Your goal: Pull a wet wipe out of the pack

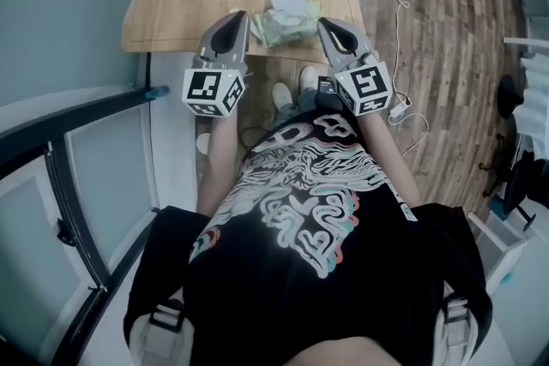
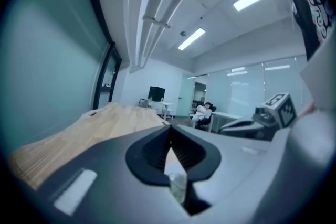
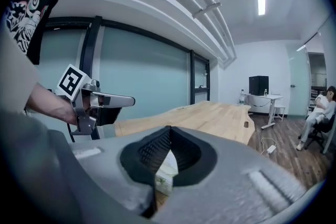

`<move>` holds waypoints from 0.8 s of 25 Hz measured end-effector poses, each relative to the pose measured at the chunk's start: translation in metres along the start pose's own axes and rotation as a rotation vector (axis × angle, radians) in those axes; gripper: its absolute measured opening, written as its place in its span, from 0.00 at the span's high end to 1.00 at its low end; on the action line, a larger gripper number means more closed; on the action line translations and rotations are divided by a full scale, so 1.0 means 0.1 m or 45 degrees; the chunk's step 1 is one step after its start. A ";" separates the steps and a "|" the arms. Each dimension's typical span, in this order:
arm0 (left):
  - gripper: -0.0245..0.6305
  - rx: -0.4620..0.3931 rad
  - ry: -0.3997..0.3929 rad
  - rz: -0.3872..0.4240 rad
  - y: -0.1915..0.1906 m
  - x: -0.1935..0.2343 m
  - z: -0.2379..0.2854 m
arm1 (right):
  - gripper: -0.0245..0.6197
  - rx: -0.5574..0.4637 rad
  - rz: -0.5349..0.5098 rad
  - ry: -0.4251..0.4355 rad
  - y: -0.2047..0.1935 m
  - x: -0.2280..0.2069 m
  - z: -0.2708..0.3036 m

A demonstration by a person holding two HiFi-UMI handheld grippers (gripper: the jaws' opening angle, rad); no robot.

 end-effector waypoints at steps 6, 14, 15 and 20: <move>0.98 0.160 0.057 0.043 0.03 -0.13 -0.05 | 0.96 -0.072 -0.043 0.037 0.19 0.03 0.08; 0.98 0.170 0.160 -0.022 0.06 -0.06 -0.24 | 0.96 -0.161 -0.023 0.122 0.42 0.05 0.05; 0.98 0.170 0.176 -0.031 0.05 -0.07 -0.26 | 0.96 -0.171 -0.022 0.133 0.44 0.05 0.04; 0.98 0.179 0.231 -0.079 0.01 -0.16 -0.37 | 0.96 -0.190 -0.039 0.168 0.47 0.06 -0.02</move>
Point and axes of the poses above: the fingertips, and each gripper's own axes: z forward along the fingers, x to its left, y out of its top, the point moved 8 cm from there along -z, backward along the fingers, and after that the axes turned 15 degrees about x, right-handed, at the moved point
